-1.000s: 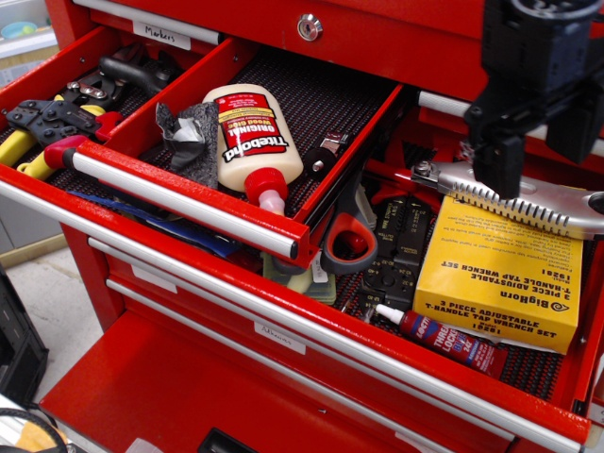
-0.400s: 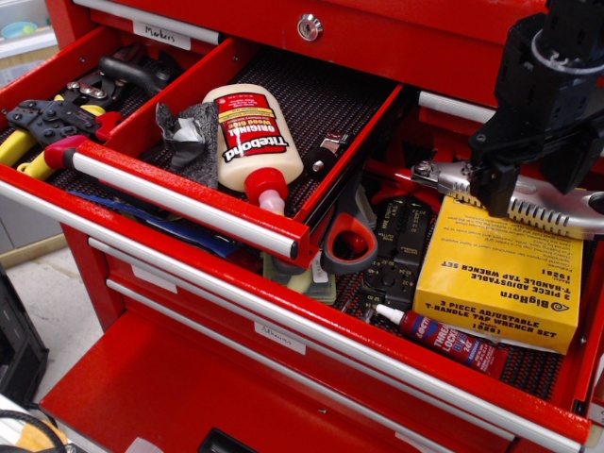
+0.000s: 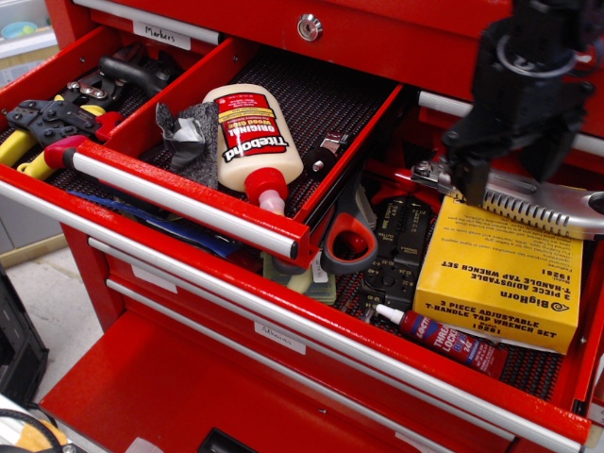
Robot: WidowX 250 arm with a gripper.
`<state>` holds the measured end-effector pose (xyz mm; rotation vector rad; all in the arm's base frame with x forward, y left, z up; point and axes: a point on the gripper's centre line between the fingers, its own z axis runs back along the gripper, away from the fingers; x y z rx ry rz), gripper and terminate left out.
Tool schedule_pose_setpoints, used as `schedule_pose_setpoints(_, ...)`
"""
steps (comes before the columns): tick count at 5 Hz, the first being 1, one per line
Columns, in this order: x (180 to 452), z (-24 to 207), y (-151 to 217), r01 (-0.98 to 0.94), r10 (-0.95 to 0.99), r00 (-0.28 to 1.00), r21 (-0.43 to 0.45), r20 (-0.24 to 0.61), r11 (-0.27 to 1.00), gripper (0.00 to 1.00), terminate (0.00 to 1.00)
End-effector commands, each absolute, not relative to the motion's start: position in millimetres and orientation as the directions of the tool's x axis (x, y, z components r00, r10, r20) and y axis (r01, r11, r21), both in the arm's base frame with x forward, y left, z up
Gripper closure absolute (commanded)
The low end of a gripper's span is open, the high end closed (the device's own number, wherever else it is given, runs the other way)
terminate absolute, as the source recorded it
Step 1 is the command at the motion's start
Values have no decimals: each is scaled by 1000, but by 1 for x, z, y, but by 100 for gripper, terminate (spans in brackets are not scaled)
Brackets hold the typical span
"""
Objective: Pick up box cutter and put into drawer
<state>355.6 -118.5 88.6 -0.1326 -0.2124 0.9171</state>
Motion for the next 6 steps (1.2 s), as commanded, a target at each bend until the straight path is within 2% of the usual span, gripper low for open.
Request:
schedule_pose_setpoints(1, 373, 97, -118, -765, 812, 570, -280, 125, 580, 0, 0)
schedule_pose_setpoints(2, 378, 94, -114, -767, 825, 550, -310, 132, 561, 0, 0)
schedule_pose_setpoints(3, 374, 90, -115, -776, 837, 536, -328, 105, 538, 0, 0)
schedule_pose_setpoints(5, 352, 92, -119, -802, 841, 536, -268, 70, 533, 0, 0)
schedule_pose_setpoints(6, 349, 92, -117, -799, 839, 542, -277, 49, 533, 100, 0)
